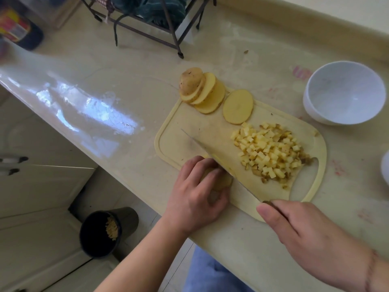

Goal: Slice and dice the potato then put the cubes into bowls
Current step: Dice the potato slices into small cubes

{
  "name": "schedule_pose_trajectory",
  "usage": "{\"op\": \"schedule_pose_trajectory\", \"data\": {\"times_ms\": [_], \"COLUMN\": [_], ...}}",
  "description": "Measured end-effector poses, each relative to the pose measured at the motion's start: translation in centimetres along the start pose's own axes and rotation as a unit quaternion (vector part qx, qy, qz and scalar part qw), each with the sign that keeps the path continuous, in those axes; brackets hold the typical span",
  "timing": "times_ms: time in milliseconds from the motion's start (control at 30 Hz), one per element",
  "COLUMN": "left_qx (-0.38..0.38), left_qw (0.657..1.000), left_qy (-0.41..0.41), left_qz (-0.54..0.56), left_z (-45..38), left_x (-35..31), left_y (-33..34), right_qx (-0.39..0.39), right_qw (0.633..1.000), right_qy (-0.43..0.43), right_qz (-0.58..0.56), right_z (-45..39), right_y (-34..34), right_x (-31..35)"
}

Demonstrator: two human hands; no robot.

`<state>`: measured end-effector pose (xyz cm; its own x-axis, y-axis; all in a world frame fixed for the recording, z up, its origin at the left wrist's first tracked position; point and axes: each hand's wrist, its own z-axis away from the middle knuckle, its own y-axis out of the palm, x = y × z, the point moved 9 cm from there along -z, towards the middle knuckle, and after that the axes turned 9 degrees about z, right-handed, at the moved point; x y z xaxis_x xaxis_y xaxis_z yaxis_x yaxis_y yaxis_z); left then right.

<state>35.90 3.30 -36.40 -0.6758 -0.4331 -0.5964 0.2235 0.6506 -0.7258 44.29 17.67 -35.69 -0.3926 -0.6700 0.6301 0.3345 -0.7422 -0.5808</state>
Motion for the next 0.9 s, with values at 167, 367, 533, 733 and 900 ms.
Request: {"op": "schedule_pose_trajectory", "data": {"times_ms": [167, 367, 533, 733, 900], "left_qx": [-0.006, -0.02, -0.025, -0.025, -0.025], "left_qw": [1.0, 1.0, 0.999, 0.999, 0.999], "left_qy": [0.003, 0.0, -0.002, -0.003, -0.002], "left_qz": [0.007, 0.019, 0.02, 0.023, 0.023], "left_z": [0.3, 0.5, 0.5, 0.5, 0.4], "left_x": [0.3, 0.5, 0.6, 0.6, 0.5], "left_y": [-0.1, -0.3, -0.3, -0.4, -0.3], "right_qx": [0.01, 0.02, 0.031, 0.045, 0.053], "right_qw": [0.999, 0.998, 0.997, 0.995, 0.995], "right_qy": [0.01, 0.028, 0.029, 0.05, 0.048], "right_qz": [-0.041, -0.055, -0.057, -0.073, -0.064], "right_z": [0.2, 1.1, 1.8, 2.5, 2.6], "right_y": [0.2, 0.2, 0.5, 1.0, 1.0], "right_x": [-0.1, -0.4, -0.6, -1.0, -0.8]}}
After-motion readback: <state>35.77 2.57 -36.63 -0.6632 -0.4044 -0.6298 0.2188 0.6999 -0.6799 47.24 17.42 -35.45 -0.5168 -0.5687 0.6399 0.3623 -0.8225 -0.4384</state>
